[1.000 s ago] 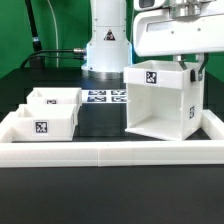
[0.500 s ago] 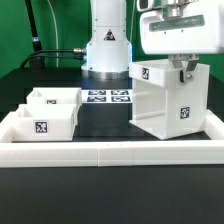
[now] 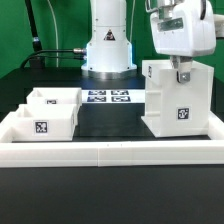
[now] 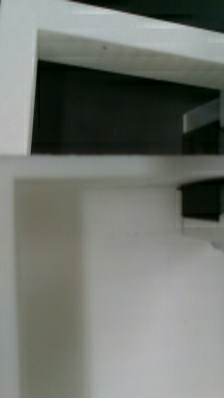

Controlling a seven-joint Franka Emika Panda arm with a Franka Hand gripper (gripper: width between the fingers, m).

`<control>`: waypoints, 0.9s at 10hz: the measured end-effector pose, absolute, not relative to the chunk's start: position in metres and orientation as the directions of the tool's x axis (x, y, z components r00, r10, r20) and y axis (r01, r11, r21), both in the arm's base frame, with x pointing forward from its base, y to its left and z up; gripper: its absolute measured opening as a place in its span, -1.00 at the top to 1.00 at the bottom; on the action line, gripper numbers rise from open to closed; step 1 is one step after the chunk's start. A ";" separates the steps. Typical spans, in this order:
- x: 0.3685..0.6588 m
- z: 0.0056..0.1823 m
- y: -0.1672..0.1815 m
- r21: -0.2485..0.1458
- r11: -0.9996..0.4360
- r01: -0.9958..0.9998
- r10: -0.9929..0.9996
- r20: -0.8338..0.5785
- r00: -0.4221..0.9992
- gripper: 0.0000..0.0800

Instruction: Assemble drawer

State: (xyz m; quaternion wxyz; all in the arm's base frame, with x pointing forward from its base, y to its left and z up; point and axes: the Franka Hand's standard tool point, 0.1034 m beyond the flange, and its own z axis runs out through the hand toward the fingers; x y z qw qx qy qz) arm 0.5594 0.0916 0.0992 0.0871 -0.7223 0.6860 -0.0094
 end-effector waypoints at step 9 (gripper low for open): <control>0.618 0.098 0.090 -0.144 0.053 -0.988 -0.990 -0.136 -0.034 0.90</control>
Offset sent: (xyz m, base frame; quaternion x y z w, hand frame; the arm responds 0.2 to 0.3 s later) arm 0.0370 -0.0010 -0.0092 0.0087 0.0057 0.0361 0.9993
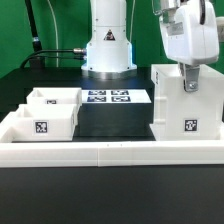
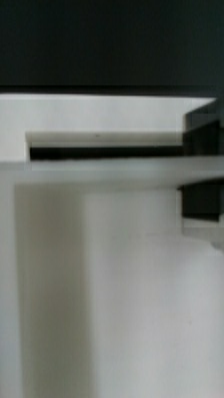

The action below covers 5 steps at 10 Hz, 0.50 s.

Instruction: Assemble drawer

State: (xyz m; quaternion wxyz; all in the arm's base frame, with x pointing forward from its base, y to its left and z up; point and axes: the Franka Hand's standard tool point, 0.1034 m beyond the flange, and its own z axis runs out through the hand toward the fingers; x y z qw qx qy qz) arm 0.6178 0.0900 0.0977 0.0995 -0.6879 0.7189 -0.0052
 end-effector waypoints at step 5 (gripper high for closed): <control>0.637 0.099 0.089 -0.138 0.054 -0.989 -0.990 -0.135 -0.035 0.89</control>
Offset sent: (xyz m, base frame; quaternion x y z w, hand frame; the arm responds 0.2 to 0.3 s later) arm 0.0218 -0.0020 -0.0035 0.0026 0.0374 0.0254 0.9990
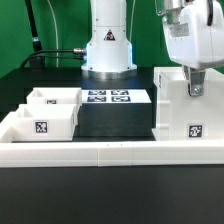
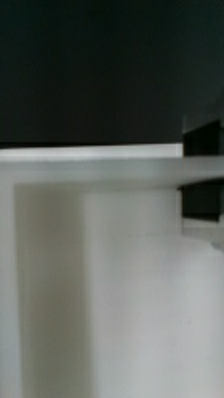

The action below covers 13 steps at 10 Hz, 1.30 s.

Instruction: Assemble drawer

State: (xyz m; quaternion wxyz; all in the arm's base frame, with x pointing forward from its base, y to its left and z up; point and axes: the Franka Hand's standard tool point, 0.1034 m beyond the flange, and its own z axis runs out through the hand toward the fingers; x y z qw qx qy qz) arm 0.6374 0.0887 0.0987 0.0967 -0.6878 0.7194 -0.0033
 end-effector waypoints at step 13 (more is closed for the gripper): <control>0.631 0.124 0.084 -0.202 -0.141 -0.969 -0.979 -0.117 0.167 -0.62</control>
Offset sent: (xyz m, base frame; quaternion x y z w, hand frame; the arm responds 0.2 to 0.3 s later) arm 0.0000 0.0000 0.0000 0.0000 0.0000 0.0000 1.0000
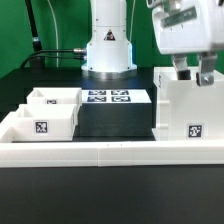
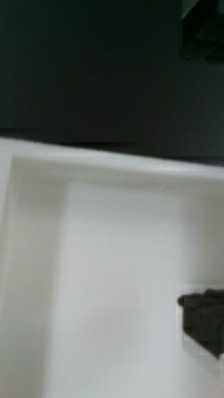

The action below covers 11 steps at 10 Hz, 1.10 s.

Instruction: Assemble drawer

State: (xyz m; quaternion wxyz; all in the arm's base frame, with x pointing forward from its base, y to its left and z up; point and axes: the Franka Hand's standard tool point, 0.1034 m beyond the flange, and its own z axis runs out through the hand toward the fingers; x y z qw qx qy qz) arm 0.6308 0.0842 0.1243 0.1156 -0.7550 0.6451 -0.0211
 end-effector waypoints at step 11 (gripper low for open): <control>0.611 0.150 0.035 -0.212 -0.888 -0.409 -0.434 0.090 0.896 -0.62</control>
Offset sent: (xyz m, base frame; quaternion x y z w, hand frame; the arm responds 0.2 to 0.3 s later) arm 0.0000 0.0000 0.0000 0.0000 0.0000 0.0000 1.0000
